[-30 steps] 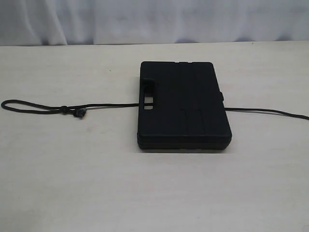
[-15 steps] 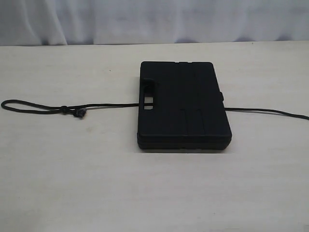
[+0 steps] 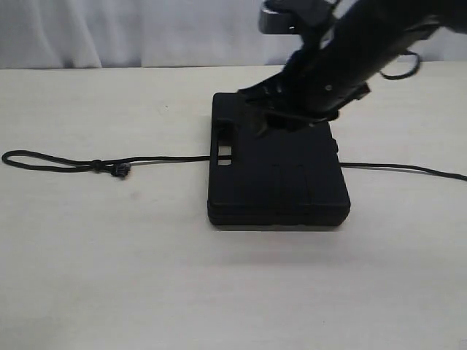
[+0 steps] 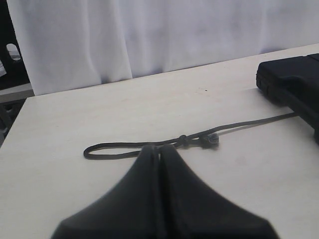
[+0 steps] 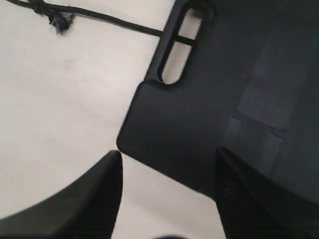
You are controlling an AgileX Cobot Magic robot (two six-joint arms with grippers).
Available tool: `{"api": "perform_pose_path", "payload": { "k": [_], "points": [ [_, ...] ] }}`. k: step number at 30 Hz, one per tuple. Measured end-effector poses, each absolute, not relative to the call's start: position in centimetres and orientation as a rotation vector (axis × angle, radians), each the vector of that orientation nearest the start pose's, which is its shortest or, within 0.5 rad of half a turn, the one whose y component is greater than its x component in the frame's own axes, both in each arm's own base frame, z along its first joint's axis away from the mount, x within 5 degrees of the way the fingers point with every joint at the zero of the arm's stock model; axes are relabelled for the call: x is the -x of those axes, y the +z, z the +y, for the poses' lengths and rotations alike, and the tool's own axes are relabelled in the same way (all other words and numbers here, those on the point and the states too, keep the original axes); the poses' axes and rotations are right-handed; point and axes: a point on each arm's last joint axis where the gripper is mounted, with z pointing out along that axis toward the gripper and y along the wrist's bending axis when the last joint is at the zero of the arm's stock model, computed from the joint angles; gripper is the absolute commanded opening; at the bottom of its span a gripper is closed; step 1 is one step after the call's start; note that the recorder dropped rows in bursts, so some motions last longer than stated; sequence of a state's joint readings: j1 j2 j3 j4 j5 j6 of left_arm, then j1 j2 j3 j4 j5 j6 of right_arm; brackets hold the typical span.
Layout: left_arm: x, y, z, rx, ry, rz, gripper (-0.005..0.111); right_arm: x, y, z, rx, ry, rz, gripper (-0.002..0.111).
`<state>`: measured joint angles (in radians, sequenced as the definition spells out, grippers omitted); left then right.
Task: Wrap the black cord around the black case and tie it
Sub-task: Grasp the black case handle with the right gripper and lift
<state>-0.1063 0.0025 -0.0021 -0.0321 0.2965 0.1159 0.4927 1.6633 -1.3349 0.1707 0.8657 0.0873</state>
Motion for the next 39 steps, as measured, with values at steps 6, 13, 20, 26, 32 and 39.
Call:
{"api": "perform_pose_path", "payload": {
  "k": [6,13,20,26,32,39],
  "points": [
    [-5.4,18.7,-0.7,-0.177,-0.024,1.772,0.0,-36.5,25.1,25.6,0.42,0.277,2.678,0.052],
    [-5.4,18.7,-0.7,-0.178,-0.024,1.772,0.0,-38.3,20.5,28.2,0.401,0.124,2.766,0.051],
    [-5.4,18.7,-0.7,-0.178,-0.024,1.772,0.0,-39.3,17.2,28.3,0.346,0.026,2.783,0.051],
    [-5.4,18.7,-0.7,-0.178,-0.024,1.772,0.0,-39.7,15.6,28.4,0.336,0.002,2.786,0.051],
    [-5.4,18.7,-0.7,-0.178,-0.024,1.772,0.0,-39.8,14.4,28.6,0.343,-0.007,2.792,0.051],
    [-5.4,18.7,-0.7,-0.178,-0.024,1.772,0.0,-40.1,13.4,28.8,0.347,0.002,2.788,0.051]
  ]
}}
